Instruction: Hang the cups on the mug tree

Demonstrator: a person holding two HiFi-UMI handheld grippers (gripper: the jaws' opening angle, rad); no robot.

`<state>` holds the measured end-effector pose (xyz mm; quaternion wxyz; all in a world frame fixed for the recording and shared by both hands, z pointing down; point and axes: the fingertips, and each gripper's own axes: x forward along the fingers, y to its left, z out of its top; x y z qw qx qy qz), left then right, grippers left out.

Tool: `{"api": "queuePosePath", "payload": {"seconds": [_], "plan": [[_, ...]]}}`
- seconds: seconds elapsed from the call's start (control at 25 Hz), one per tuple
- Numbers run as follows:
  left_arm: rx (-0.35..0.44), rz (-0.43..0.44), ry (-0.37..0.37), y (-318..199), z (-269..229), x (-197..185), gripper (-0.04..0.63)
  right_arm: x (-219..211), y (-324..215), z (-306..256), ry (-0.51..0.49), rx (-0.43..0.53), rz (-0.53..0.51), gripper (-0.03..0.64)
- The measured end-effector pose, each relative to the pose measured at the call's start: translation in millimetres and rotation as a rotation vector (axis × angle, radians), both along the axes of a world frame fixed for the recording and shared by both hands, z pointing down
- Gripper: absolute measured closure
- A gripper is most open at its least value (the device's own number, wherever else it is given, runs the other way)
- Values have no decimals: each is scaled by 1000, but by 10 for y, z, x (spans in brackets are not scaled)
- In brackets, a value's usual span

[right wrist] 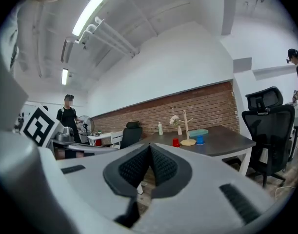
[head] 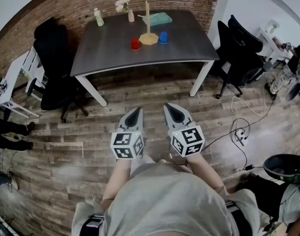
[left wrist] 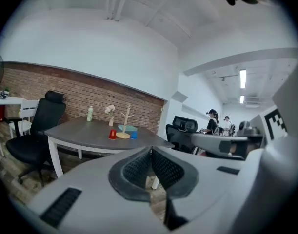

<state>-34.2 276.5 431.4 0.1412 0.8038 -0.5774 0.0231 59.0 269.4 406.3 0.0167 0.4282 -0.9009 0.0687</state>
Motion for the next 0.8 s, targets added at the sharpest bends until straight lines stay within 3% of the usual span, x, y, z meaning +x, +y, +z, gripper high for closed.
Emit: {"api": "queuePosePath", "payload": {"seconds": [0.48,0.8], "plan": [[8,-26,-12,129,-30,5,584,29,83,-12,-44,-14,-24,617],[10,-44,-6,54,-30,41,583,101,24,66,-17,-34,-24,615]]}}
